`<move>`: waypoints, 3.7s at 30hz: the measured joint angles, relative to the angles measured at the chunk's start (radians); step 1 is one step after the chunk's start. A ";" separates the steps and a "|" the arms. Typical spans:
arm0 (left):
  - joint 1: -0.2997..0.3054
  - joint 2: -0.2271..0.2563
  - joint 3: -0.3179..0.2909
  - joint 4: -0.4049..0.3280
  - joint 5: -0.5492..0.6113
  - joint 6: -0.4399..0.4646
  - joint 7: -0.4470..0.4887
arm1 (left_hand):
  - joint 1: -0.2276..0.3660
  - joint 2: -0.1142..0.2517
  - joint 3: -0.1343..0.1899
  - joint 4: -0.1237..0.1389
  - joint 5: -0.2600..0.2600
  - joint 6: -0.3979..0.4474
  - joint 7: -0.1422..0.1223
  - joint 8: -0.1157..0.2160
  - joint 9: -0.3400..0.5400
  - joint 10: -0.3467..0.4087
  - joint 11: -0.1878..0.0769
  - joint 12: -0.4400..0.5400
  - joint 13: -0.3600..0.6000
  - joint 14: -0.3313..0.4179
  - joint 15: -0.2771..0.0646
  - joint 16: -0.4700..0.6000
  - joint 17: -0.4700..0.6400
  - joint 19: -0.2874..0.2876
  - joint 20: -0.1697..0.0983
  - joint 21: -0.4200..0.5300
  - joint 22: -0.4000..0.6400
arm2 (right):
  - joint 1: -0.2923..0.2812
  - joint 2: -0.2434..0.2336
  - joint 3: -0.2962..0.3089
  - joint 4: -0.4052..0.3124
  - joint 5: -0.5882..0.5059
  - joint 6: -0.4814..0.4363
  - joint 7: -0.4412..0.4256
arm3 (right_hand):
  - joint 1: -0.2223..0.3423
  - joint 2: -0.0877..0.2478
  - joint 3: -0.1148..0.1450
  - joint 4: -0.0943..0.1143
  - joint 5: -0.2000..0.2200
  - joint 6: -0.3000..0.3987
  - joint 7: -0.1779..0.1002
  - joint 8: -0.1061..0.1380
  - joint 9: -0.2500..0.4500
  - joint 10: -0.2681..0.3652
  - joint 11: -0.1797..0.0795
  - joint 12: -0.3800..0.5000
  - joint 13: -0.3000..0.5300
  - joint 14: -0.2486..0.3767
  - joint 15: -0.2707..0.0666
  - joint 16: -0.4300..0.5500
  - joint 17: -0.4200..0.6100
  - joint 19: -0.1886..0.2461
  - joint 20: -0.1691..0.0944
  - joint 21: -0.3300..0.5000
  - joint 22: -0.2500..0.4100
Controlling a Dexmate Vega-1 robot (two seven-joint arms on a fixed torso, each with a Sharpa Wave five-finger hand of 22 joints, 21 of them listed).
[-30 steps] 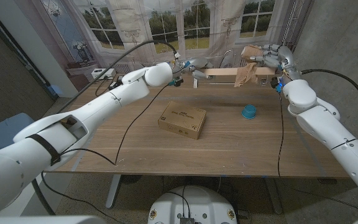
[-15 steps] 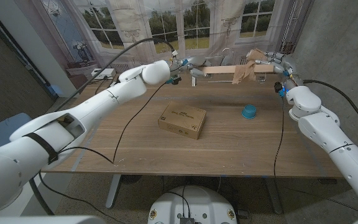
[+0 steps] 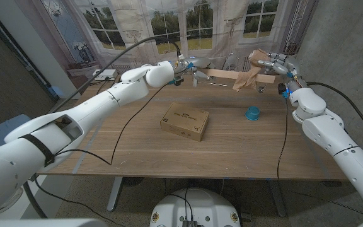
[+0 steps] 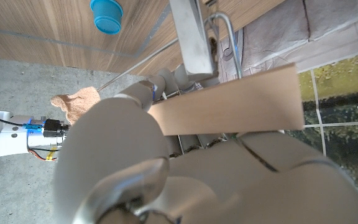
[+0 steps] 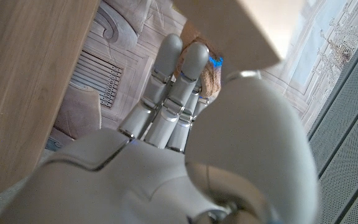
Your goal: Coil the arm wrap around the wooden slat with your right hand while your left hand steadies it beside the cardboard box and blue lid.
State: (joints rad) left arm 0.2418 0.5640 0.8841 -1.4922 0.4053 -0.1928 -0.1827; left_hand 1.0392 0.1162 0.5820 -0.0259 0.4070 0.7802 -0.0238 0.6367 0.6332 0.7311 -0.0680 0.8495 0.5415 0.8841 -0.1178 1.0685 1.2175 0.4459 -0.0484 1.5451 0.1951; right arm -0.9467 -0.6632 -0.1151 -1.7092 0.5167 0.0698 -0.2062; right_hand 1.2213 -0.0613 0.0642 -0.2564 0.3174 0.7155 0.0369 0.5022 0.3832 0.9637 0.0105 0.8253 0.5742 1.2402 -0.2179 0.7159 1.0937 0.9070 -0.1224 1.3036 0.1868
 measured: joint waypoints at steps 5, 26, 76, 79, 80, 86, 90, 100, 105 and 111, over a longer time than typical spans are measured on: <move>0.012 -0.013 -0.026 0.027 -0.083 -0.024 -0.016 | -0.007 -0.007 0.000 0.000 0.007 0.000 0.000 0.000 0.000 0.000 0.000 -0.003 0.000 0.000 0.000 0.000 0.000 0.000 0.000 0.000 0.000 | 0.005 -0.008 -0.007 0.000 0.006 -0.016 0.002 | 0.000 0.000 0.008 -0.005 0.000 0.002 -0.002 0.000 -0.004 0.007 -0.007 -0.002 0.002 0.012 0.002 0.000 0.015 0.015 -0.004 0.009 -0.006; 0.043 -0.046 -0.079 0.085 -0.250 -0.065 -0.015 | -0.010 -0.010 -0.002 0.002 0.019 -0.003 -0.003 0.002 0.002 0.008 0.000 -0.011 0.005 0.000 0.000 -0.008 0.000 0.000 0.000 0.000 0.000 | -0.009 -0.021 -0.017 0.004 0.024 -0.017 0.027 | 0.009 -0.009 0.028 -0.020 0.000 0.029 0.019 -0.007 0.007 0.038 -0.002 0.003 0.015 0.035 0.004 0.017 0.065 0.045 -0.016 0.029 -0.014; 0.062 -0.041 -0.074 0.047 -0.170 -0.024 0.087 | -0.008 -0.008 -0.006 0.006 0.019 0.000 -0.003 -0.003 -0.010 0.019 0.000 -0.028 0.013 0.007 0.000 -0.015 0.000 0.000 0.000 0.000 0.003 | -0.205 -0.026 -0.083 -0.136 -0.261 0.061 -0.123 | 0.002 -0.002 0.061 -0.053 0.000 0.030 0.020 -0.024 0.044 0.030 0.010 -0.002 0.080 0.011 0.005 0.021 0.117 0.019 -0.009 0.051 -0.012; 0.062 -0.040 -0.074 0.047 -0.170 -0.024 0.087 | -0.008 -0.008 -0.006 0.006 0.019 0.000 -0.003 -0.004 -0.010 0.018 0.000 -0.028 0.013 0.011 -0.004 -0.015 0.000 0.000 0.000 0.000 0.003 | -0.208 -0.033 -0.083 -0.148 -0.274 0.018 -0.132 | 0.002 -0.002 0.061 -0.053 0.000 0.030 0.020 -0.024 0.050 0.030 0.010 0.000 0.081 0.011 0.005 0.021 0.117 0.019 -0.009 0.051 -0.012; 0.062 -0.040 -0.074 0.047 -0.170 -0.024 0.087 | -0.008 -0.008 -0.006 0.006 0.019 0.000 -0.003 -0.004 -0.010 0.018 0.000 -0.028 0.013 0.013 -0.006 -0.015 0.000 0.000 0.000 0.000 0.003 | -0.212 -0.042 -0.083 -0.166 -0.285 -0.013 -0.141 | 0.002 -0.002 0.061 -0.053 0.000 0.030 0.020 -0.024 0.050 0.030 0.010 0.000 0.081 0.011 0.005 0.021 0.117 0.019 -0.009 0.051 -0.012; 0.062 -0.038 -0.075 0.046 -0.171 -0.025 0.084 | -0.008 -0.008 -0.006 0.006 0.019 0.000 -0.004 -0.005 -0.013 0.018 -0.001 -0.029 0.013 0.013 -0.006 -0.015 0.000 0.000 0.000 0.000 0.003 | -0.222 -0.063 -0.085 -0.235 -0.338 -0.139 -0.195 | 0.002 -0.002 0.061 -0.053 0.008 0.030 0.020 -0.020 0.052 0.030 0.010 0.000 0.082 0.011 0.005 0.021 0.122 0.019 -0.009 0.058 -0.012; 0.062 -0.037 -0.075 0.046 -0.172 -0.026 0.081 | -0.008 -0.008 -0.006 0.006 0.019 0.000 -0.003 -0.008 -0.013 0.024 0.002 -0.030 0.013 0.013 -0.006 -0.015 0.000 0.000 0.000 0.005 0.003 | -0.227 -0.069 -0.094 -0.282 -0.368 -0.207 -0.225 | 0.002 -0.002 0.061 -0.053 0.013 0.030 0.020 -0.020 0.053 0.030 0.009 0.000 0.082 0.011 0.005 0.021 0.122 0.024 -0.007 0.058 -0.015; 0.063 -0.034 -0.078 0.045 -0.173 -0.029 0.081 | -0.008 -0.008 -0.006 0.006 0.019 0.001 -0.003 -0.008 -0.014 0.026 0.000 -0.035 0.013 0.013 -0.006 -0.015 0.000 0.000 0.000 0.005 0.003 | -0.237 -0.072 -0.099 -0.333 -0.409 -0.323 -0.269 | 0.002 -0.002 0.061 -0.053 0.027 0.030 0.020 -0.021 0.056 0.036 0.004 0.003 0.082 0.011 0.005 0.031 0.122 0.029 -0.008 0.066 -0.015; 0.063 -0.034 -0.078 0.047 -0.173 -0.030 0.081 | -0.008 -0.008 -0.006 0.006 0.019 0.001 -0.003 -0.011 -0.010 0.026 0.000 -0.035 0.013 0.013 -0.006 -0.015 0.000 0.000 0.000 0.005 0.003 | -0.249 -0.073 -0.095 -0.346 -0.411 -0.347 -0.277 | 0.002 -0.002 0.082 -0.073 0.033 0.030 0.020 -0.021 0.061 0.036 0.004 0.003 0.084 0.011 0.005 0.032 0.122 0.029 -0.008 0.066 -0.015; 0.063 -0.034 -0.078 0.053 -0.170 -0.033 0.084 | -0.008 -0.008 -0.006 0.006 0.019 0.001 -0.003 -0.008 -0.010 0.026 0.000 -0.031 0.013 0.013 -0.006 -0.015 0.000 0.000 0.000 0.005 0.003 | -0.264 -0.074 -0.086 -0.360 -0.413 -0.376 -0.289 | 0.002 -0.002 0.084 -0.074 0.043 0.030 0.020 -0.021 0.061 0.036 0.004 0.003 0.086 0.011 0.005 0.032 0.122 0.029 -0.008 0.066 -0.015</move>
State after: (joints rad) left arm 0.3048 0.5296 0.8058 -1.4391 0.2356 -0.2262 -0.0988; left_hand 1.0309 0.1080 0.5764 -0.0204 0.4265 0.7808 -0.0269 0.6289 0.6233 0.7568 -0.0679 0.8183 0.5544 0.8970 -0.1234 1.0534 1.2177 0.4462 -0.0484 1.5496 0.1976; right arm -1.2108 -0.7372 -0.2014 -2.0690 0.1042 -0.3061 -0.4953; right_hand 1.2235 -0.0636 0.1484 -0.3305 0.3600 0.7454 0.0569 0.4808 0.4441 0.9994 0.0143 0.8284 0.6607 1.2516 -0.2124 0.7479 1.2153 0.9362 -0.1303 1.3696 0.1722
